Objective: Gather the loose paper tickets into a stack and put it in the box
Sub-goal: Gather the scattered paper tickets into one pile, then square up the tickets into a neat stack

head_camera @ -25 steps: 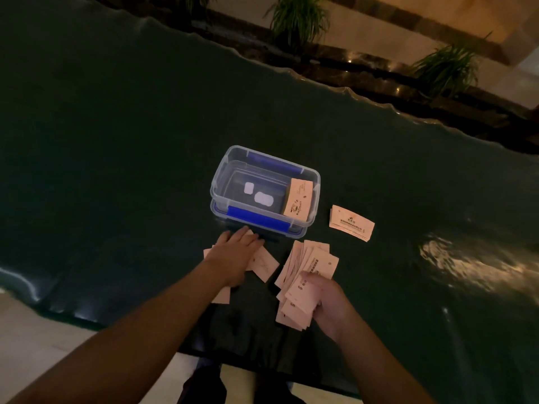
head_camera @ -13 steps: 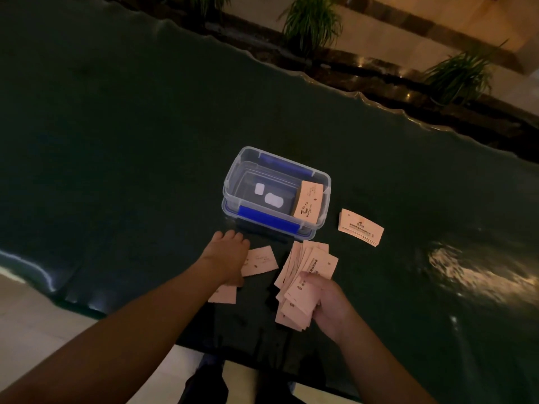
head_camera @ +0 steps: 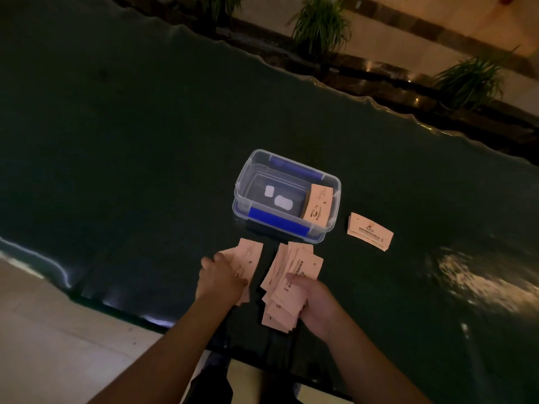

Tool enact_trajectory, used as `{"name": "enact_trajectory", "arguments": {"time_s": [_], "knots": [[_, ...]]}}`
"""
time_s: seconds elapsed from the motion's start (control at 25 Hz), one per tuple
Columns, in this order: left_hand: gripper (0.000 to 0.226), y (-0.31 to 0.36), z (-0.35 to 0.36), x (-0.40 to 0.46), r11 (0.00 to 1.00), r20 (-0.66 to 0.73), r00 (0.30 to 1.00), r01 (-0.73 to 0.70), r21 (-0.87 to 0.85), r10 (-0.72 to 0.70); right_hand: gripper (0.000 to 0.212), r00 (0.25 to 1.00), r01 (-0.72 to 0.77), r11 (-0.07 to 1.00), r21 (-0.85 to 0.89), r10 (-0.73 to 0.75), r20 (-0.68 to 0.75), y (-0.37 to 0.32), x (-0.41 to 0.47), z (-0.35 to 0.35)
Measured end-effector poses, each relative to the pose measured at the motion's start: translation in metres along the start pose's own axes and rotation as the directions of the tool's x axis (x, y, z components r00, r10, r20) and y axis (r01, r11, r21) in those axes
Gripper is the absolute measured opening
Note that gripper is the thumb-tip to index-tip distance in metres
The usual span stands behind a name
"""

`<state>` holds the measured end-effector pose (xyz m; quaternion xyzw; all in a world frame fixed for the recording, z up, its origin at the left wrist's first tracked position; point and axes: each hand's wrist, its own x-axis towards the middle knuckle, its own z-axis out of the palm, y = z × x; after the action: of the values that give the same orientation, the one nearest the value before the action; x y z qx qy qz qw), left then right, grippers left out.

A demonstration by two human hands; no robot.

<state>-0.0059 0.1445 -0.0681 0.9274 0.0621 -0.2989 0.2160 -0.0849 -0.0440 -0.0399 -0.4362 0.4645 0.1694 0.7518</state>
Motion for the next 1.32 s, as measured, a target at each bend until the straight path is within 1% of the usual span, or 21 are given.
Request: {"name": "enact_trajectory", "arguments": {"time_s": [0.08,0.16,0.24,0.28,0.36,0.4,0.48,0.56,0.64,0.72,0.8,0.88,0.96,1.12,1.24,1.32], "knots": [[0.079,0.005,0.005,-0.001,0.994,0.063,0.998,0.015,-0.104,-0.009,0.048,1.000,0.006,1.000,-0.019,-0.006,0.024,0.000,0.001,0.007],[0.071,0.010,0.009,-0.001,0.981,0.104,0.994,0.008,-0.192,0.013,0.046,0.999,0.022,0.998,-0.059,-0.020,0.027,0.002,0.007,0.012],[0.061,0.016,0.010,-0.003,0.974,0.112,0.993,0.001,-0.225,0.025,0.049,0.999,0.038,0.993,-0.108,-0.040,-0.008,0.003,0.011,0.015],[0.054,0.019,0.011,-0.003,0.970,0.114,0.993,-0.009,-0.242,0.037,0.049,0.999,0.042,0.990,-0.133,-0.045,-0.023,0.003,0.012,0.016],[0.043,0.029,0.011,-0.007,0.961,0.161,0.985,-0.016,-0.278,0.062,0.044,0.998,0.049,0.983,-0.174,-0.057,-0.040,0.003,0.011,0.017],[0.044,0.034,0.011,-0.009,0.954,0.185,0.981,0.003,-0.301,0.055,0.042,0.997,0.049,0.980,-0.194,-0.060,-0.048,0.002,0.011,0.018],[0.053,0.044,0.010,-0.011,0.928,0.234,0.972,0.085,-0.364,0.003,0.041,0.997,0.041,0.975,-0.220,-0.054,-0.050,0.002,0.008,0.019],[0.050,0.054,0.010,-0.014,0.890,0.299,0.954,0.158,-0.429,-0.025,0.042,0.998,0.038,0.976,-0.214,-0.047,-0.040,0.002,0.006,0.018],[0.046,0.064,0.013,-0.016,0.844,0.388,0.921,0.189,-0.502,0.025,0.036,0.999,0.017,0.990,-0.143,-0.023,-0.039,-0.002,0.001,0.016],[0.052,0.074,0.018,-0.017,0.829,0.439,0.892,0.159,-0.536,0.113,0.030,0.999,-0.005,1.000,-0.026,0.004,-0.038,-0.004,-0.006,0.011],[0.060,0.083,0.028,-0.016,0.824,0.456,0.875,0.132,-0.552,0.165,0.035,0.999,-0.003,0.998,0.063,0.006,-0.042,-0.004,-0.009,0.003],[0.067,0.095,0.035,-0.021,0.834,0.485,0.852,0.115,-0.539,0.197,0.040,0.998,0.023,0.995,0.101,-0.017,-0.059,-0.003,-0.005,-0.008],[0.072,0.110,0.034,-0.031,0.846,0.502,0.842,0.111,-0.521,0.198,0.047,0.993,0.063,0.995,0.076,-0.055,-0.102,-0.004,-0.002,-0.021],[0.053,0.142,0.039,-0.040,0.817,0.523,0.812,0.103,-0.567,0.260,0.056,0.971,0.211,0.977,-0.011,-0.211,-0.115,-0.020,-0.009,-0.053],[0.047,0.171,0.045,-0.039,0.797,0.508,0.817,0.104,-0.595,0.273,0.060,0.952,0.285,0.946,-0.157,-0.299,-0.071,-0.046,-0.018,-0.078],[0.048,0.191,0.047,-0.037,0.798,0.511,0.809,0.091,-0.596,0.290,0.061,0.949,0.303,0.925,-0.230,-0.316,-0.020,-0.067,-0.027,-0.097]]}}
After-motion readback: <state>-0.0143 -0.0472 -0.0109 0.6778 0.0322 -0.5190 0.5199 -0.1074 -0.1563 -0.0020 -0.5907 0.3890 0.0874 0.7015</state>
